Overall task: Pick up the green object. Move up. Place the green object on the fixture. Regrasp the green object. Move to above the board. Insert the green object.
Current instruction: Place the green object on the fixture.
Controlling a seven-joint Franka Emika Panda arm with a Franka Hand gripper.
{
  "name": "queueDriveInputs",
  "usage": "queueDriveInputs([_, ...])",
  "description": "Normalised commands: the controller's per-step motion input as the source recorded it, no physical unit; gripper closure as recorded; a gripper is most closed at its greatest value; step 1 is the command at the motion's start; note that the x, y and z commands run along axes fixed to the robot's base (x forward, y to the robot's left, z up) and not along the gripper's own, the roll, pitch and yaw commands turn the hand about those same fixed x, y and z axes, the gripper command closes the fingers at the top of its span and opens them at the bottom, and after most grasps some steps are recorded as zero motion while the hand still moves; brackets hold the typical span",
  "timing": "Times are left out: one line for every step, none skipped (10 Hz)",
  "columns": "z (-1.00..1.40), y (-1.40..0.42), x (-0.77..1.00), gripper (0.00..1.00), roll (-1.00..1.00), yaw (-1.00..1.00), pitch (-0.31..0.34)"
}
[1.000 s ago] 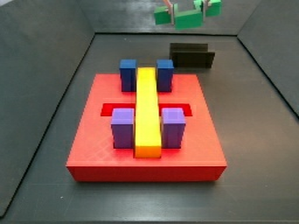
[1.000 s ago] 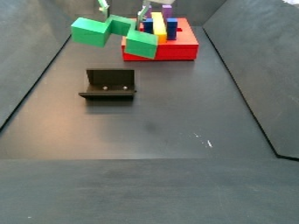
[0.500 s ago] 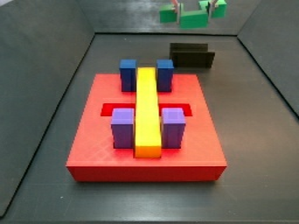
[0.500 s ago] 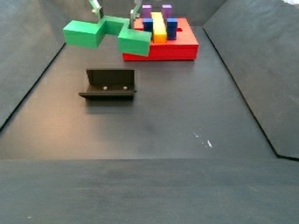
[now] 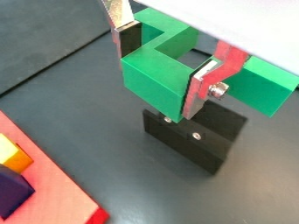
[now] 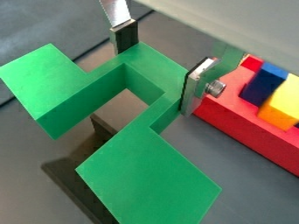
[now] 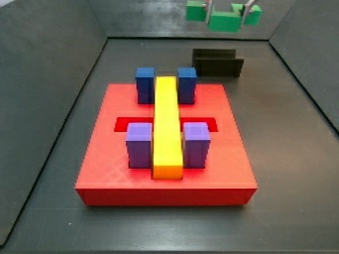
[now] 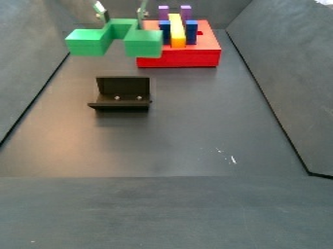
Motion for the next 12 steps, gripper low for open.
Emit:
queueDriveInputs([0.03, 0.25, 0.54, 1.0, -1.0, -0.29, -0.417])
queueDriveInputs([0.0, 0.31, 0.47, 1.0, -1.0, -0.2, -0.489])
queueDriveInputs([0.0, 0.41, 0.38, 1.0, -1.0, -0.15, -0.329])
queueDriveInputs([-0.13, 0.37, 0.13, 1.0, -1.0, -0.17, 0.0])
queueDriveInputs([-0.05, 0.1, 0.22, 1.0, -0.96, -0.04, 0.363])
queueDriveInputs([0.0, 0.0, 0.24, 1.0, -0.94, 0.0, 0.571])
queueDriveInputs([0.04, 0.0, 0.27, 1.0, -1.0, 0.0, 0.537])
queueDriveInputs([0.0, 0.0, 0.35, 1.0, -1.0, 0.0, 0.386])
queueDriveInputs([-0.03, 0.01, 0.35, 1.0, -1.0, 0.0, 0.183])
queueDriveInputs([-0.27, 0.15, 0.09, 1.0, -0.87, 0.13, 0.037])
queueDriveInputs([-0.4, 0.07, 0.0, 1.0, -0.58, 0.12, 0.0])
queueDriveInputs([-0.3, 0.02, -0.05, 1.0, -0.01, 0.06, 0.0])
